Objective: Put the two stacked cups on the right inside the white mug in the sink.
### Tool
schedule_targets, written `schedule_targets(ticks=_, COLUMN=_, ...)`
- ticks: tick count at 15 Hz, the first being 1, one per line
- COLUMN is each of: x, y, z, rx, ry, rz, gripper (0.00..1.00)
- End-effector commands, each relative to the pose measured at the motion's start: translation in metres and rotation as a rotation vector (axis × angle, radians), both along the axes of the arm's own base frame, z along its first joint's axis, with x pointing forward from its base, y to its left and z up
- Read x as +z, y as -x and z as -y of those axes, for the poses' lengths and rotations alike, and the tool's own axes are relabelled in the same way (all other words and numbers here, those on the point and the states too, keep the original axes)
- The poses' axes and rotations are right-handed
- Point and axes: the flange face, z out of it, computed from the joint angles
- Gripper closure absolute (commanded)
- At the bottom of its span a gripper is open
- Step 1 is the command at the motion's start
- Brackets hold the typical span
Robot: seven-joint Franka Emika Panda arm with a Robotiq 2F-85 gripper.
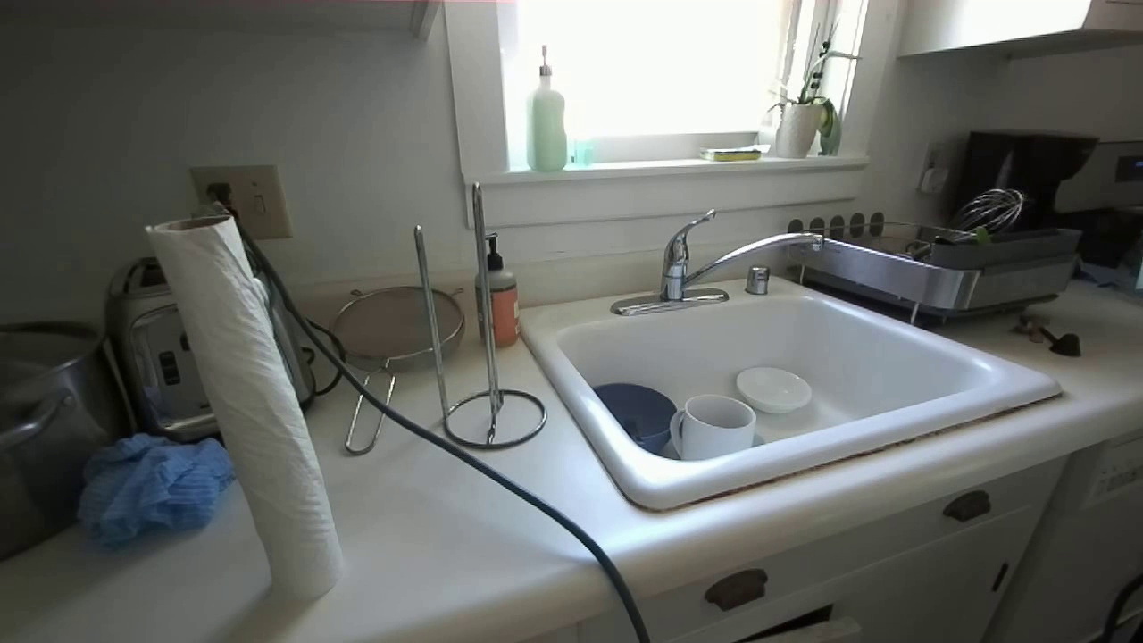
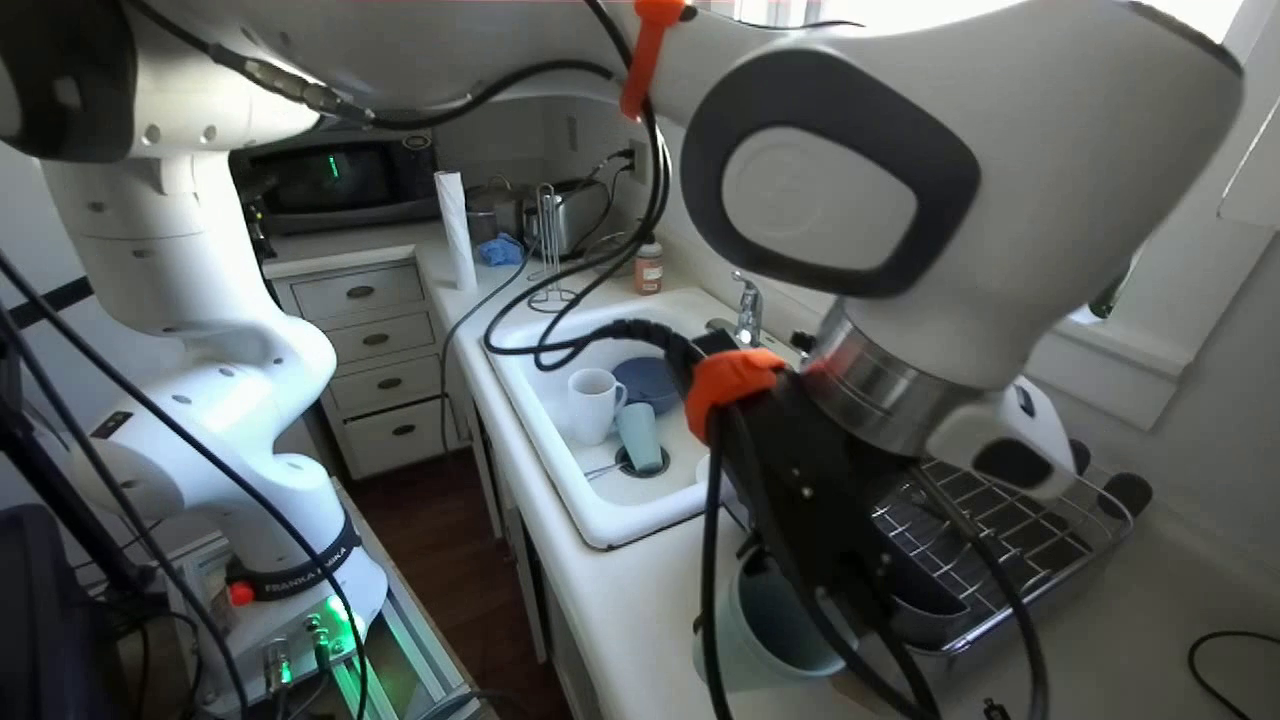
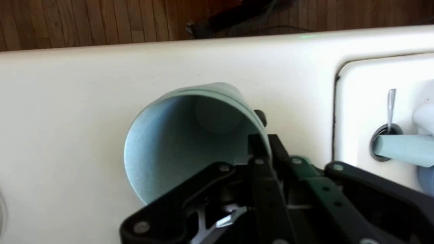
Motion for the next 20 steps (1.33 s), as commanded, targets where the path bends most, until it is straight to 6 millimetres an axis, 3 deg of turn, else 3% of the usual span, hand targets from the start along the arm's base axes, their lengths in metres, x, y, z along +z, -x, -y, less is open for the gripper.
schedule_targets(ticks=1, x=0.023, y=0.000, z=-0.077, rx=0.056, ry=-0.009, rz=-0.018, gripper=0.97)
schedule_targets(ticks=6, x=0.038, y=-0.028, z=-0.178, rx=0.099, ry=0.016, rz=-0.017, gripper=0.97)
schedule_targets(ticks=11, x=0.044, y=-0.080, z=-0.288, rx=0.131, ry=0.043, rz=0.008, gripper=0.97)
schedule_targets(ticks=14, x=0.043, y=-0.116, z=-0.351, rx=0.255, ry=0.111, rz=0.034, gripper=0.97)
schedule_targets(ticks=16, x=0.038, y=-0.136, z=-0.383, rx=0.394, ry=0.160, rz=0.057, gripper=0.98)
schedule_targets(ticks=17, x=0.041, y=-0.131, z=-0.363, rx=0.320, ry=0.111, rz=0.026, gripper=0.93)
schedule_targets(ticks=18, x=0.039, y=-0.138, z=-0.378, rx=0.359, ry=0.127, rz=0.037, gripper=0.93)
schedule_targets(ticks=20, x=0.035, y=-0.143, z=-0.389, rx=0.389, ry=0.138, rz=0.039, gripper=0.93)
